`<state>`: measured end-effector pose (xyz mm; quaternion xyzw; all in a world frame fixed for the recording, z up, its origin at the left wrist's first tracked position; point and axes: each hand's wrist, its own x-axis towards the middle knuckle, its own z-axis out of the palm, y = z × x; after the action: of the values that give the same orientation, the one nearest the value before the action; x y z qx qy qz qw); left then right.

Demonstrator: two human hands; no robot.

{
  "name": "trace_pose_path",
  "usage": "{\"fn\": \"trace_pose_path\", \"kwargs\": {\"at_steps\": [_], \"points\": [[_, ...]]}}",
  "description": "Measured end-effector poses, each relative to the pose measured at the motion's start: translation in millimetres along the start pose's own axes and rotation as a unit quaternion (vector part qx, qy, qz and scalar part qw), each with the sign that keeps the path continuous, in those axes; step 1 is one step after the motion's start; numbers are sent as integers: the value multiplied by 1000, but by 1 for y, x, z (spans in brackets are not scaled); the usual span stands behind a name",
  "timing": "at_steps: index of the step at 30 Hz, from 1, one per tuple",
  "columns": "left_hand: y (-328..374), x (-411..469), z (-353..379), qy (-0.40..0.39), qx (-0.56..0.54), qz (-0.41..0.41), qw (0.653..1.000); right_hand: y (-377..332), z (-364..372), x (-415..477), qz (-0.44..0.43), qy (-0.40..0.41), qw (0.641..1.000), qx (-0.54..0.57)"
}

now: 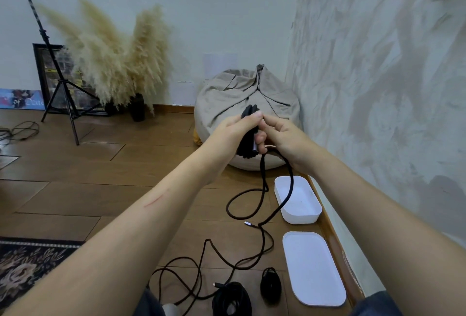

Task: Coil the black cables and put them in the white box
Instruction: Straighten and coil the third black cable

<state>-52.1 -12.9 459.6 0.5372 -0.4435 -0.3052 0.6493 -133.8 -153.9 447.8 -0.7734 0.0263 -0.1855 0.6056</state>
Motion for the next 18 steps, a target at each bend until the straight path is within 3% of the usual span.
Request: {"fn": "trace_pose_path", "kwargs": {"at_steps": [7, 12, 18], "points": [[6, -2, 2, 46, 6, 21, 999, 14, 11, 4, 49, -1, 998, -42], [5, 3, -4, 107, 35, 68, 991, 19, 21, 4, 68, -59, 991, -101], [-15, 18, -21, 233, 180, 108, 949, 22, 48, 5, 104, -138, 969, -175]]}}
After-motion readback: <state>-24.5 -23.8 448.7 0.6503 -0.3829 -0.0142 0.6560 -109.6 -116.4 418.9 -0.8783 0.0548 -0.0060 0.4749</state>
